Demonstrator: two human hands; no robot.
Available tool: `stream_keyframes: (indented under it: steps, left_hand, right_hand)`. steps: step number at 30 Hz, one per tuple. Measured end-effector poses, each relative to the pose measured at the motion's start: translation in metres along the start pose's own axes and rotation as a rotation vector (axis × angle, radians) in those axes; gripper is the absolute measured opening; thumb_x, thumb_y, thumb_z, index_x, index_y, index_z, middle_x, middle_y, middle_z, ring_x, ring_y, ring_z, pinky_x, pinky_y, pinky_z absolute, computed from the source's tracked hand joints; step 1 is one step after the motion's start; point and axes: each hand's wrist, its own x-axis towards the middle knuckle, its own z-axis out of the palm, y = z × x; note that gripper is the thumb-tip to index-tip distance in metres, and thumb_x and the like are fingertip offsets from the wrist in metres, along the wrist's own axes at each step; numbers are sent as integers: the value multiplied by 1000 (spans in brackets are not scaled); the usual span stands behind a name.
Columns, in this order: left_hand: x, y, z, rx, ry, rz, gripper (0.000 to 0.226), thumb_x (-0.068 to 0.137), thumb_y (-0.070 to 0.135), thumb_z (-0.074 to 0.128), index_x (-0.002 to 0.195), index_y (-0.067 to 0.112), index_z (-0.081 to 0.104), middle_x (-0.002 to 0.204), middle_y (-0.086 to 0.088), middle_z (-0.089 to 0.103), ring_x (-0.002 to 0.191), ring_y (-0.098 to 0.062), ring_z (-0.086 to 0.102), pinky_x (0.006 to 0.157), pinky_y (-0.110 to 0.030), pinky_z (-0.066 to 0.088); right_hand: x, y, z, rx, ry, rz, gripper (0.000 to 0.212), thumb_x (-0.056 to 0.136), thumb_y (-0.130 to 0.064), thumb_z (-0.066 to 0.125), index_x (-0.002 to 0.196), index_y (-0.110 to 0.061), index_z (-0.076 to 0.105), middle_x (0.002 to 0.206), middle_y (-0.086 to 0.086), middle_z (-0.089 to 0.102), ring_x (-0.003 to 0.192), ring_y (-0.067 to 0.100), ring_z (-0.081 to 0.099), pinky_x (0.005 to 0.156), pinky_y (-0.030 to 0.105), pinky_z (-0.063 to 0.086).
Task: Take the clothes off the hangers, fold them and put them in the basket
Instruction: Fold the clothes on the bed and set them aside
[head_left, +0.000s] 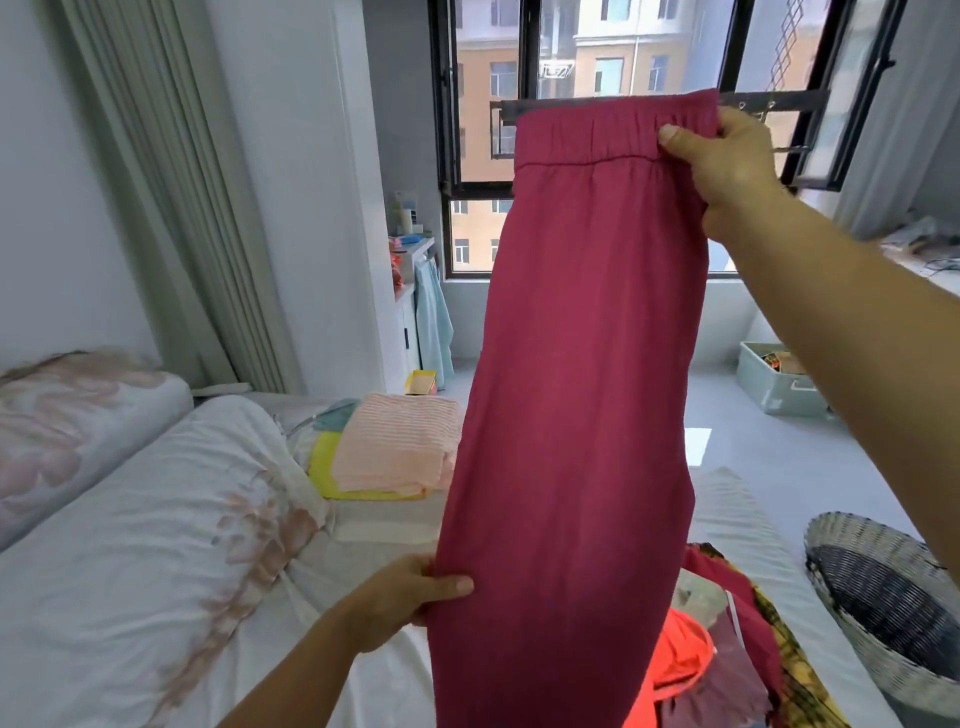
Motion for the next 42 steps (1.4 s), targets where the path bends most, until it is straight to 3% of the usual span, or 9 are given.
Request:
stream_keyframes:
  steps: [6,9,13,16,19,24,29,35,42]
  left_hand:
    - [58,-8,-8,-355,120,-41,45,80,30,72,112,-1,66,118,-17,65,111,-25,61,88,-30,53]
    - [90,-31,-11,-420,156,-168,33,91,21,54,115,-2,62,117,-17,65,113,-29,60,90,-35,53]
    - [135,-89,-20,-235,357,-326,21,96,15,51,88,-2,61,80,-13,67,70,-20,65,59,-27,51]
    - [155,-154,-27,-170,562,-468,21,96,8,46,75,10,44,67,-8,48,55,-16,50,50,-23,35]
    - [158,-219,-17,-193,631,-625,17,94,14,52,79,8,46,65,-7,49,55,-14,47,41,-19,35]
    - [166,-286,-16,-157,668,-738,34,96,18,50,64,8,50,53,-3,43,53,-14,41,51,-22,31]
    - [188,-297,-37,65,754,-684,17,96,20,48,91,5,55,89,-10,56,83,-24,50,74,-31,37]
    - [217,-329,-45,-82,552,-886,43,98,42,38,106,3,56,105,-17,59,95,-31,57,77,-37,48]
    - [227,-343,-48,-188,483,-929,55,91,44,53,120,-2,58,111,-14,62,87,-22,56,66,-29,44]
  right_hand:
    - [55,75,-8,15,10,163,5,86,-9,65,88,-13,64,69,-6,66,65,8,62,63,24,56]
    - [63,137,-10,-59,18,326,38,87,-24,65,116,0,57,89,4,62,77,13,58,63,26,52]
    - [31,236,-32,-290,35,536,28,90,-46,54,80,-22,43,78,-6,36,65,7,34,64,22,36]
    - [-36,336,-62,-306,2,696,29,93,-37,51,94,-9,57,81,5,46,72,13,43,79,34,41]
    - [-138,426,-95,-341,14,955,25,93,-26,53,87,-3,59,74,21,52,66,17,50,62,28,44]
    - [-281,510,-125,-393,104,1259,36,95,-8,49,60,-14,41,53,2,29,38,8,32,37,15,30]
    - [-311,530,-96,-443,88,1188,25,92,-25,57,73,-10,52,65,7,51,60,20,48,54,27,38]
    - [-293,548,-39,-863,-216,1074,71,69,-44,78,114,4,49,108,19,55,106,32,54,87,36,41]
    - [-291,532,-57,-356,71,1263,1,84,-3,63,84,-3,63,78,18,66,61,19,59,52,23,50]
